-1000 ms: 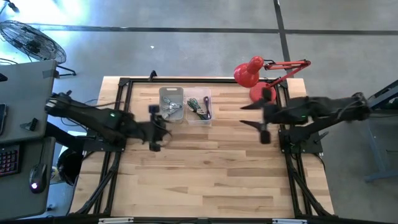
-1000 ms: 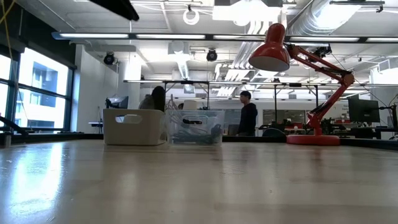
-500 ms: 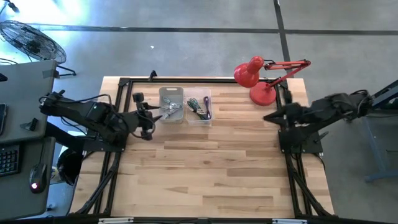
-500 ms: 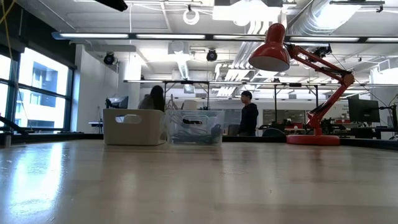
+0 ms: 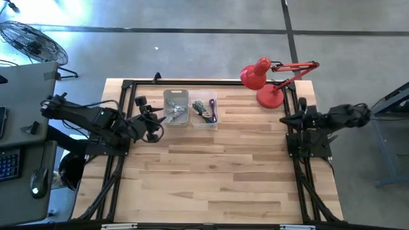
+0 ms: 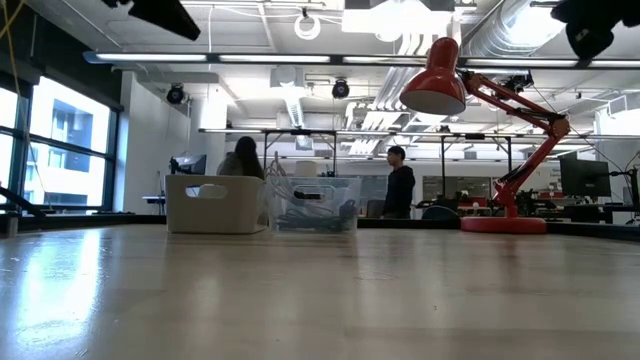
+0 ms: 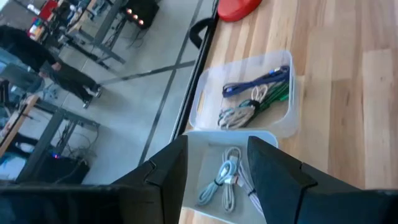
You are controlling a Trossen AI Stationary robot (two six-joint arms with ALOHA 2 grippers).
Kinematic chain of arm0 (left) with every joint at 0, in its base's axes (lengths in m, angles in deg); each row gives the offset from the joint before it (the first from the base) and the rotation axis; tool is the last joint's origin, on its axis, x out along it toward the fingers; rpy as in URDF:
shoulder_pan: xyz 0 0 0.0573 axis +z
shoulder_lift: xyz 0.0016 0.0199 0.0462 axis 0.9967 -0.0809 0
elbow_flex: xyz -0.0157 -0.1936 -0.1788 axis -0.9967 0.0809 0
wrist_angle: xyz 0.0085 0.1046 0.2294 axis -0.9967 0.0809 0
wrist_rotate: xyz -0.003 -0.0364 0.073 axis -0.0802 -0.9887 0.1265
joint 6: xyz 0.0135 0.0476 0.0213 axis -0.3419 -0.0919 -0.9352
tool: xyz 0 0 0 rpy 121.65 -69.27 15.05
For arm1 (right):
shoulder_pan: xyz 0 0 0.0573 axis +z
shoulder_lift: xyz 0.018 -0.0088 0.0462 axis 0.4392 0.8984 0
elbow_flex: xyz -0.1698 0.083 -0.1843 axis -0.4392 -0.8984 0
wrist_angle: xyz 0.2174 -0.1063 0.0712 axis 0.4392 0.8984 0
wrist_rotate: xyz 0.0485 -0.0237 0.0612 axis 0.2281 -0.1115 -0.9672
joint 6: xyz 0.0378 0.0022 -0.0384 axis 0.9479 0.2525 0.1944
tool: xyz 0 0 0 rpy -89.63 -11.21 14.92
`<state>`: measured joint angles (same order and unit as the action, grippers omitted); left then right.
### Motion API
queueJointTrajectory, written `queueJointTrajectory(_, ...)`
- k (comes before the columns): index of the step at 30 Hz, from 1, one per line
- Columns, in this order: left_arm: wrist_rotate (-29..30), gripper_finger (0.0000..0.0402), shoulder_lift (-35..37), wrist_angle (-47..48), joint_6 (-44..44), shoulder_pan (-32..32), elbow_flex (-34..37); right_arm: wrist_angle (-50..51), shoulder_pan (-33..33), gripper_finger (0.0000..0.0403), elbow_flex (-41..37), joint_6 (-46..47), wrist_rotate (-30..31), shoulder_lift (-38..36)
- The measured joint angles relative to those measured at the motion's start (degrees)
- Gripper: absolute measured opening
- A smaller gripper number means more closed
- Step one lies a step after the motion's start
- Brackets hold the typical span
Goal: Pick & Place USB Port
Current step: Return to Home Position
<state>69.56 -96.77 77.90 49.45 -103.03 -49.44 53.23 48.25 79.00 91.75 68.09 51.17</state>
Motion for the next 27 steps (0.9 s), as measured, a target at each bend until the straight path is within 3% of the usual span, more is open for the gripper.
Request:
queueJointTrajectory(9,2.58,0.0161,0.0,-4.48,4.89,0.0,7.29,-16.71,0.0,0.0,-14.57,-10.44,-1.39,-6.02)
queueJointTrajectory(18,1.58,0.0161,0.02,-10.98,2.96,0.0,10.52,-36.16,-0.04,0.0,-23.74,-11.78,-1.38,-6.2)
queueJointTrajectory(22,0.76,0.0161,-0.07,-11.9,2.86,-0.33,10.58,-36.66,-0.07,0.0,-27.73,-11.08,1.69,-6.16)
queueJointTrajectory(27,0.61,0.0161,-0.13,-14.21,1.07,-3.24,10.58,-39.92,-0.08,0.0,-30.71,-12.0,0.84,-6.16)
